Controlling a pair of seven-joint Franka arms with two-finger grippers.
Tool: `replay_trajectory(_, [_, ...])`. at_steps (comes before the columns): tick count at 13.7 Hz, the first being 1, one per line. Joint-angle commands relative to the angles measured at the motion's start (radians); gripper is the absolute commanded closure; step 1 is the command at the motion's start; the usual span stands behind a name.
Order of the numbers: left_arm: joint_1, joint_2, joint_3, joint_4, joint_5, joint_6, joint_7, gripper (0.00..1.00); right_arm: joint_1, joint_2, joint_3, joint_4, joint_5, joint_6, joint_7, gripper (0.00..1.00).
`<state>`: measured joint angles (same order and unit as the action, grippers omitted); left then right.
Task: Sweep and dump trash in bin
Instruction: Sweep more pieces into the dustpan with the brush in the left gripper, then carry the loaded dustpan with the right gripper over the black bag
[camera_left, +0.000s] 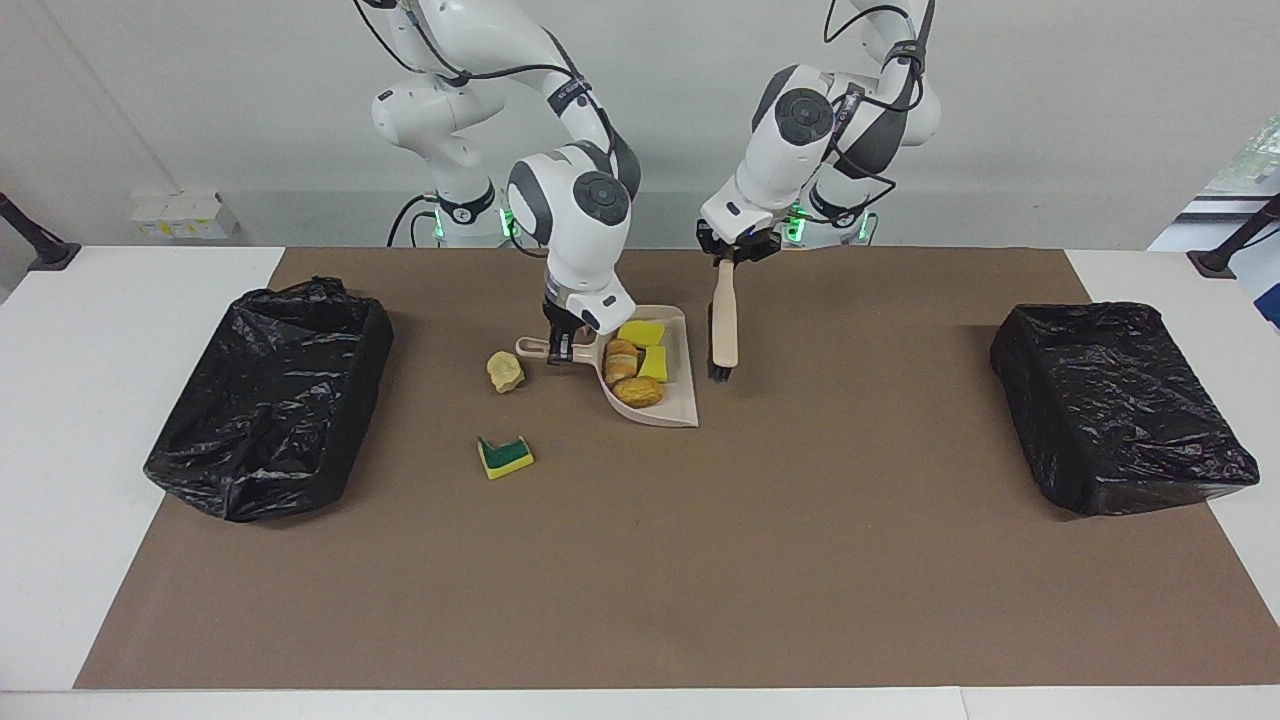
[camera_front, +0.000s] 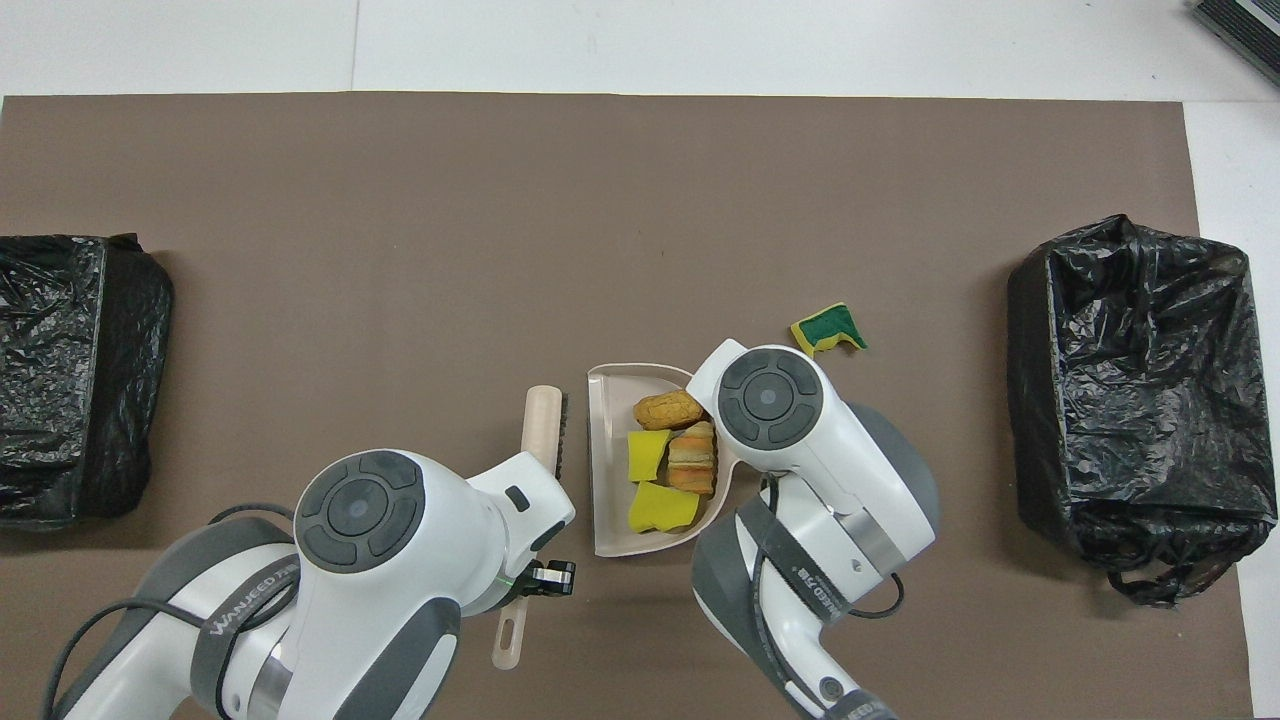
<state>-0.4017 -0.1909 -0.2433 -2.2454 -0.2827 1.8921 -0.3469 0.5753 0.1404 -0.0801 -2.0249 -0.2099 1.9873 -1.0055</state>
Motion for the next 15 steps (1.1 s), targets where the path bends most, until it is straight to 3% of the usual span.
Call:
replay_trajectory(1, [0.037, -0.016, -0.007, -0.010, 0.048, -0.040, -0.010, 1.00, -0.064, -0.097, 0.007, -0.029, -0.003, -0.039, -0.061, 1.00])
replay_trajectory(6, [0.023, -0.002, -0.013, -0.025, 0.108, -0.021, -0.127, 1.00, -0.162, -0.197, 0.000, -0.017, -0.009, -0.078, -0.076, 1.00])
replay_trajectory(13, [-0.045, 0.062, -0.016, -0.023, 0.109, 0.093, -0.196, 1.00, -0.461, -0.166, -0.001, 0.055, -0.034, -0.051, -0.358, 1.00])
replay_trajectory(15, [-0.142, 0.067, -0.016, -0.035, 0.109, 0.093, -0.324, 1.00, -0.530, -0.168, -0.001, 0.061, -0.057, -0.027, -0.456, 1.00])
